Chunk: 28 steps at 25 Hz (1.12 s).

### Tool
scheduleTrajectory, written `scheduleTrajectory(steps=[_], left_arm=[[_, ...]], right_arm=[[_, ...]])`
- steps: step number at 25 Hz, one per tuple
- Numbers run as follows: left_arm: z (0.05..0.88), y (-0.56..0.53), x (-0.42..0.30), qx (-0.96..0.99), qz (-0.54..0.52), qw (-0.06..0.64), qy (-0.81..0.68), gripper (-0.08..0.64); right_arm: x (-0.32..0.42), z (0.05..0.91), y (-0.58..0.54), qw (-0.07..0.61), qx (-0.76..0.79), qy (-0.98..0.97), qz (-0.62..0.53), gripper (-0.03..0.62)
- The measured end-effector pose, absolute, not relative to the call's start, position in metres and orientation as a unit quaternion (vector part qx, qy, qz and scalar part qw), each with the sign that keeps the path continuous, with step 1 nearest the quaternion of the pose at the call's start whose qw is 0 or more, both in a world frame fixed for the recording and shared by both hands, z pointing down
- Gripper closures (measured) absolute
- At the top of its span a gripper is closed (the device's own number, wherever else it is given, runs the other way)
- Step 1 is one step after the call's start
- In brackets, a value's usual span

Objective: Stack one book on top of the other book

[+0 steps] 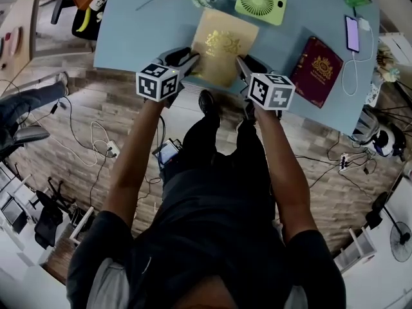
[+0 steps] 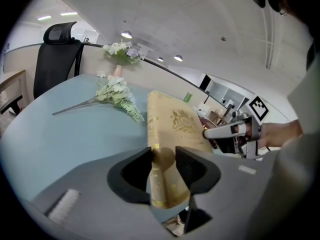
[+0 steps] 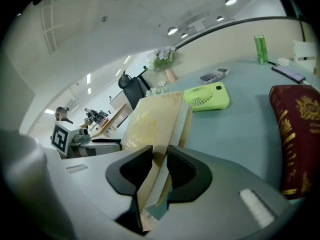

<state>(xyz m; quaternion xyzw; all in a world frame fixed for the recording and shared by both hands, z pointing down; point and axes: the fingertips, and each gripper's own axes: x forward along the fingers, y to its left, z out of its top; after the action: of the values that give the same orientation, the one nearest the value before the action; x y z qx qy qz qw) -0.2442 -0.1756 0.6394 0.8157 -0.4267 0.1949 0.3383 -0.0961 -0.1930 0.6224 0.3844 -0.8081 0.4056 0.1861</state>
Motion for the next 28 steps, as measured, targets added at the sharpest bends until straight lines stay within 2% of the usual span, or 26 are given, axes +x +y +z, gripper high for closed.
scheduleTrajectory(steps=[28], left_arm=[[0.597,-0.184,-0.086,0.847,0.183,0.306,-0.395,0.356]], right_arm=[[0.062,0.568,-0.189,0.145,0.457,-0.794,0.373,0.506]])
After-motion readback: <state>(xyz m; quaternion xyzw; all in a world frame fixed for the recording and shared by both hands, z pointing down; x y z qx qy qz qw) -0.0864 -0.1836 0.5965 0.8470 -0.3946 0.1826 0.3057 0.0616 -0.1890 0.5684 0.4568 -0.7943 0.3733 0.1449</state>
